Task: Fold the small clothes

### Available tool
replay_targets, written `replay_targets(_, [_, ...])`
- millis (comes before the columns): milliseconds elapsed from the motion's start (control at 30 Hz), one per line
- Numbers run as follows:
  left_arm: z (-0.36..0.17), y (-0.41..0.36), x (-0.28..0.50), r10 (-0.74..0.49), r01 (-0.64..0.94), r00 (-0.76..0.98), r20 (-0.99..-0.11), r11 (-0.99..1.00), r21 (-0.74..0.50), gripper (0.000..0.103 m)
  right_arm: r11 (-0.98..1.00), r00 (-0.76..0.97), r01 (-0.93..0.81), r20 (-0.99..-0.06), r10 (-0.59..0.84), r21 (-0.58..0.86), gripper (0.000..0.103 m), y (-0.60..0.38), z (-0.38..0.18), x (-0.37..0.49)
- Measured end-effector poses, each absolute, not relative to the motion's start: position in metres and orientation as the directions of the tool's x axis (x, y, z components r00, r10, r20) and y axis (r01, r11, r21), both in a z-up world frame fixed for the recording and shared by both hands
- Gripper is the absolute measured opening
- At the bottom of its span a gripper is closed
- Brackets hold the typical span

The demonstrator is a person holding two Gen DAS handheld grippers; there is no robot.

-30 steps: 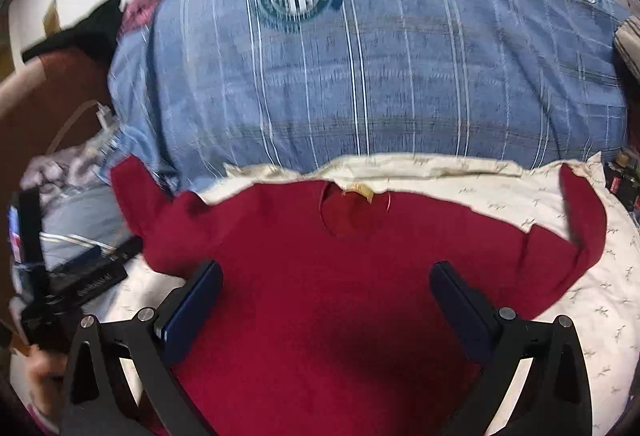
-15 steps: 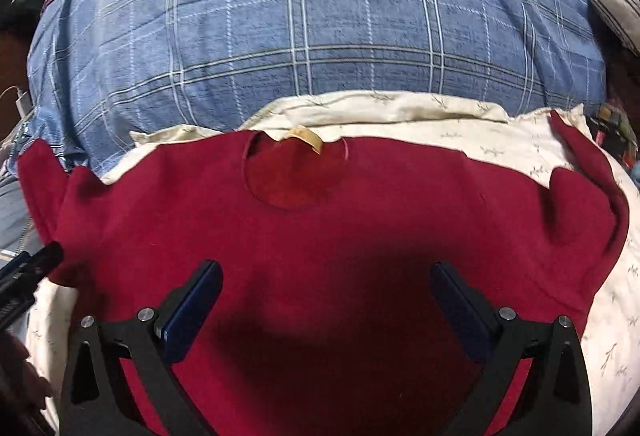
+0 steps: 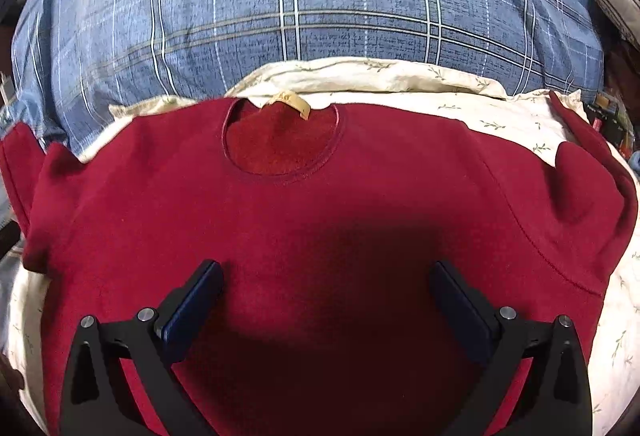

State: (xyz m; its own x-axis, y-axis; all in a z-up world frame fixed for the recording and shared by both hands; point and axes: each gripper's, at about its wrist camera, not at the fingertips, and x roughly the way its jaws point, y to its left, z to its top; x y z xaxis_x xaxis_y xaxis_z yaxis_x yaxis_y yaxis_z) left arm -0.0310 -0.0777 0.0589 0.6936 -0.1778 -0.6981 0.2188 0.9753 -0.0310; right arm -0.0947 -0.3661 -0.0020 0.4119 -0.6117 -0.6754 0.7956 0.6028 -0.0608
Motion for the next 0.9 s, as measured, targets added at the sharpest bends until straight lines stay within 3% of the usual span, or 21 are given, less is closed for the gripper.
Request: replay_targets(900, [0.054,-0.074,-0.039,-0.161,0.214,0.702,-0.693,0.977,-0.010,0.095,0.597,0.411,0.800,-0.676,-0.612,-0.053,0.103,-0.367,-0.005,-0.095])
